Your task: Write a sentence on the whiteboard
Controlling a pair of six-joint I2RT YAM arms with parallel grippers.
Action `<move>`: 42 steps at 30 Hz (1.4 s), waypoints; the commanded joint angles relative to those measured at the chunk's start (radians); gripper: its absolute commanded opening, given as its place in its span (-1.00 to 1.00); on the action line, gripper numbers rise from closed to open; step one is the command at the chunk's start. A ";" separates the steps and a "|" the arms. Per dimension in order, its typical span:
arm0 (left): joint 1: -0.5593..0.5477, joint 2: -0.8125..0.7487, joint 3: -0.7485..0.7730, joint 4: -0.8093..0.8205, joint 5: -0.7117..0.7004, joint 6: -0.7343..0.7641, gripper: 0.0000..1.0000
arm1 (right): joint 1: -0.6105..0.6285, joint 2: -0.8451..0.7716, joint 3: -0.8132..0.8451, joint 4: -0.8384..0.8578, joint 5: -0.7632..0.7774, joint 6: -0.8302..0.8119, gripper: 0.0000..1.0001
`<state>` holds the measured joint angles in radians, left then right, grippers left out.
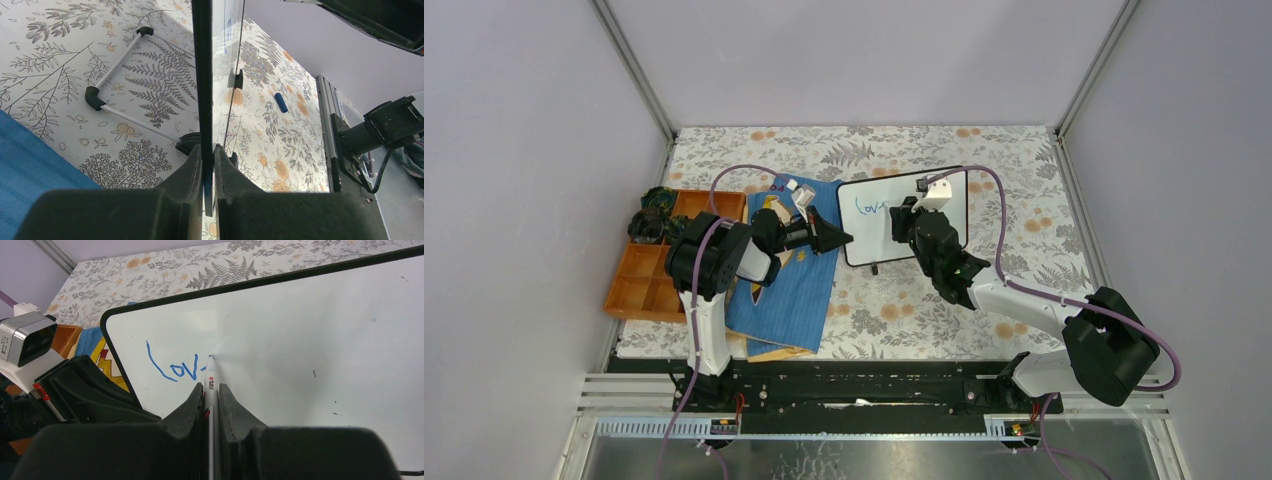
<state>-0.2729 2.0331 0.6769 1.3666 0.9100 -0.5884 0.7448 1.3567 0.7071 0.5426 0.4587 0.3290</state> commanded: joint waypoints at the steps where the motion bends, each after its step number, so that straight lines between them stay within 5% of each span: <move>1: 0.005 0.032 -0.013 -0.092 -0.010 0.075 -1.00 | -0.018 -0.015 0.049 0.027 0.028 -0.014 -1.00; 42: 0.005 0.033 -0.011 -0.100 -0.010 0.078 -1.00 | -0.018 -0.014 -0.019 -0.050 -0.054 0.028 -1.00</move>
<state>-0.2729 2.0331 0.6773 1.3640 0.9104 -0.5884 0.7364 1.3575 0.6975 0.5194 0.3901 0.3500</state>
